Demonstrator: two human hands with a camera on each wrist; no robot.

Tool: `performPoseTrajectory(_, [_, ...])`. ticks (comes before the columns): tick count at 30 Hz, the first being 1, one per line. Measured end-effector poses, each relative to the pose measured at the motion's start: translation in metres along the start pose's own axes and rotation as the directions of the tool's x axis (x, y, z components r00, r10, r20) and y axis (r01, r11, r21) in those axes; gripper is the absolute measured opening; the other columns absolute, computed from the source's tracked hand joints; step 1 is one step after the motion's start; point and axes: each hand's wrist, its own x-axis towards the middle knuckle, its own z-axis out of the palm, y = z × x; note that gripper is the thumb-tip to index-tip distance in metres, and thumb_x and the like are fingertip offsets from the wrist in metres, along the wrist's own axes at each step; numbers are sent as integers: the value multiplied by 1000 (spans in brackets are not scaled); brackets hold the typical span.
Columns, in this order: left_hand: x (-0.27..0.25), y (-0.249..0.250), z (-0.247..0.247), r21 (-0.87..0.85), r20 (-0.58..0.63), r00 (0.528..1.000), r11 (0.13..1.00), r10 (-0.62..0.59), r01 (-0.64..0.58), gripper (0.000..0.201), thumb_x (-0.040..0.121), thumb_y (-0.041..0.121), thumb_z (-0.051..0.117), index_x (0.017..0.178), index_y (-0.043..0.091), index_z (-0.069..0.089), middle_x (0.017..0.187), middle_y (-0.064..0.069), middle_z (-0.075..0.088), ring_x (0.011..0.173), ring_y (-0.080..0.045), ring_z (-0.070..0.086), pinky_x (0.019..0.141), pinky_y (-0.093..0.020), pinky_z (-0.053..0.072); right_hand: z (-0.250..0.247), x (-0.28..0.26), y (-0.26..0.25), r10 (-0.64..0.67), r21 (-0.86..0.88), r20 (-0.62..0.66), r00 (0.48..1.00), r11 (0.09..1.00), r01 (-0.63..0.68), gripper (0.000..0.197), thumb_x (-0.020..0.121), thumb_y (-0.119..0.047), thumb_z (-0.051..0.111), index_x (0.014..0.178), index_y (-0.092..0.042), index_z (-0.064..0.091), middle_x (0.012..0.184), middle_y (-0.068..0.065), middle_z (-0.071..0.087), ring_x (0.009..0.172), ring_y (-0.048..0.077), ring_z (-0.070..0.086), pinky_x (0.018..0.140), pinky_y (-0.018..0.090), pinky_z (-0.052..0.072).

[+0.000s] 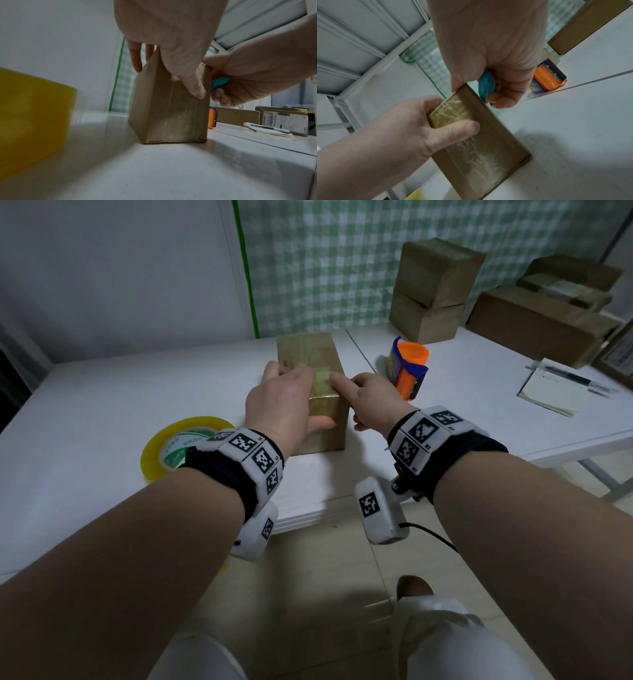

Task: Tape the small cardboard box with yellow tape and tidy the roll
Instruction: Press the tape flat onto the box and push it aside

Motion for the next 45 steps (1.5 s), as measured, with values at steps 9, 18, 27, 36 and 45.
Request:
performPoseTrajectory(9, [17, -39, -8, -162, 162, 985, 986, 60, -33, 67, 76, 59, 60, 138, 38, 44, 144, 1, 47, 103, -16, 39, 96, -27, 33, 1, -8, 15, 125, 85, -20, 992, 989, -122, 42, 98, -30, 36, 110, 1, 62, 75, 6, 51, 65, 21, 52, 62, 33, 54])
performPoseTrajectory(18, [11, -38, -2, -117, 126, 986, 989, 107, -92, 82, 70, 40, 78, 142, 37, 38, 152, 12, 36, 115, -24, 42, 100, -33, 36, 9, -23, 27, 125, -501, 174, 977, 865, -22, 41, 92, -12, 46, 133, -14, 54, 129, 11, 58, 118, 30, 55, 92, 35, 49])
performPoseTrajectory(27, [15, -38, -21, -191, 262, 956, 978, 133, -83, 82, 73, 35, 77, 144, 27, 37, 156, 8, 29, 137, -16, 38, 110, -27, 29, -6, -28, 9, 48, -416, 139, 989, 909, 15, 91, 77, -38, 74, 150, -15, 24, 135, 7, 55, 117, 23, 58, 82, 26, 43])
performPoseTrajectory(36, [34, -42, -26, -802, 397, 899, 406, -186, 439, 56, 94, 53, 37, 131, 13, 53, 125, -13, 61, 95, -29, 68, 77, -32, 58, 12, -15, -19, -128, -230, 79, 989, 963, 143, 109, 64, -53, 79, 150, -26, 17, 140, 6, 44, 124, 22, 49, 96, 27, 42])
performPoseTrajectory(45, [75, -41, -28, -787, 466, 880, 412, -90, 459, 56, 94, 56, 31, 132, 18, 50, 117, -9, 66, 99, -25, 65, 75, -34, 54, 21, 42, -19, -80, -194, -270, 960, 981, 27, 82, 65, -58, 69, 131, -20, 40, 126, 12, 39, 115, 33, 51, 89, 36, 44])
